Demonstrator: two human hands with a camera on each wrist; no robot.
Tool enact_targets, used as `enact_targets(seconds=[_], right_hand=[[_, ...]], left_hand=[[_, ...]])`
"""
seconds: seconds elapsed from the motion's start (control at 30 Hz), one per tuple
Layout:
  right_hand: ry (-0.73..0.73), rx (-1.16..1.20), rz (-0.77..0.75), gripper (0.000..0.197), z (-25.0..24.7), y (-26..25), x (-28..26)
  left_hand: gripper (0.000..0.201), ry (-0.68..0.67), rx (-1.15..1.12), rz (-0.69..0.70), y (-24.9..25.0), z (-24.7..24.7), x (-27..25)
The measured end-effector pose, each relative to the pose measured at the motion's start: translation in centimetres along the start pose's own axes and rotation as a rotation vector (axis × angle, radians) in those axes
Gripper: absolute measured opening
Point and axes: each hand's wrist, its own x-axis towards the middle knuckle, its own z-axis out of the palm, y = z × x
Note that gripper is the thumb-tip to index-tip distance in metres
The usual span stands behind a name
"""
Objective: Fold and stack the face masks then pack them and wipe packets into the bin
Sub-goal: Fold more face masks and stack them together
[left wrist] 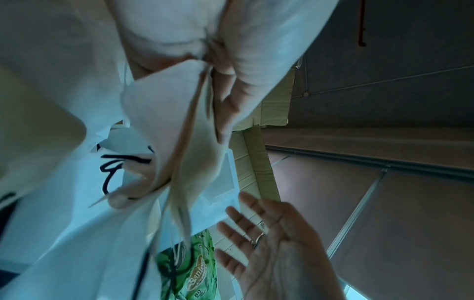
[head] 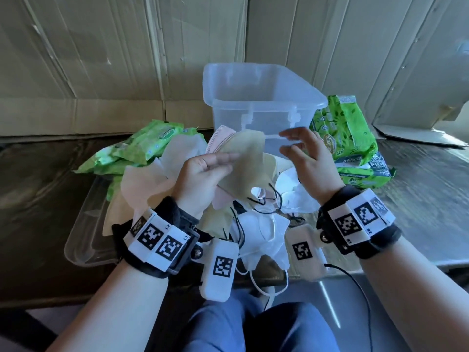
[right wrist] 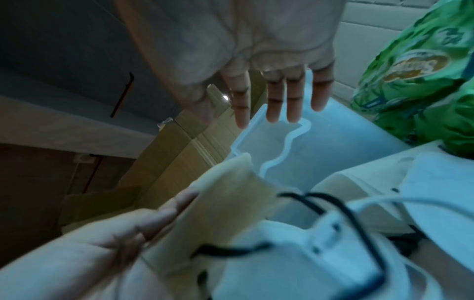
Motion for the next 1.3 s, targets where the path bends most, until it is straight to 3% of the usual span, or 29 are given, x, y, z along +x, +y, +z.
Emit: enact_targets(seconds=[0.07, 0.13, 0.2, 0.3, 0.37, 0.57, 0.7, 0.87, 1.0, 1.07, 1.13, 1.23, 1.3], right_hand=[[-0.103, 0.002, -0.045, 0.038, 0.4, -0.6, 0.4], [-0.195, -0.042, -0.033, 0.036, 0.8, -0.6, 0.5], [-0.144, -0.050, -0.023, 0.024, 0.9, -0.3, 0.6], [0.016, -0.011, -0.047, 0.035, 0.5, 0.0, 0.4], [0.042, 0.049, -0.082, 0.034, 0.3, 0.0, 0.0], [-0.103, 0.240, -0.149, 0.034, -0.7, 0.3, -1.5], [-0.156, 0.325, -0.068, 0.033, -2.0, 0.8, -1.4], [-0.025, 0.246, 0.013, 0.034, -3.4, 1.2, -0.8], [0.397, 0.103, 0.033, 0.019, -4.8, 1.2, 0.1], [0.456, 0.159, -0.062, 0.016, -4.8, 0.1, 0.0], [0.301, 0.230, -0.183, 0.020, -3.7, -0.9, -0.5], [-0.150, 0.082, -0.269, 0.016, -1.1, -1.8, -2.1], [-0.388, 0.007, -0.255, 0.004, 0.1, -1.4, -2.8]], left_hand=[[0.034, -0.032, -0.014, -0.007, -0.1, 0.1, 0.1], [0.034, -0.043, -0.003, 0.000, -0.2, 0.4, 0.0], [0.037, -0.034, -0.001, 0.030, -0.1, 0.5, -0.1], [0.055, -0.011, 0.009, 0.076, -0.4, 0.2, 0.0], [0.058, 0.003, 0.029, 0.075, -0.5, 0.1, 0.0], [0.038, -0.045, 0.017, 0.028, -0.7, 0.9, -0.3], [0.036, -0.014, -0.051, 0.000, -1.2, 1.4, -0.2], [0.040, -0.015, -0.121, -0.014, -1.2, 1.5, -0.2], [0.035, 0.037, -0.050, -0.015, -0.8, 1.3, -0.1], [0.026, 0.038, -0.080, -0.039, -0.7, 1.1, -0.1], [0.023, -0.002, -0.164, -0.124, -0.6, 1.1, -0.1], [0.042, -0.065, -0.293, -0.230, -0.4, 1.3, 0.1], [0.039, -0.091, -0.284, -0.204, -0.2, 1.6, -0.1]])
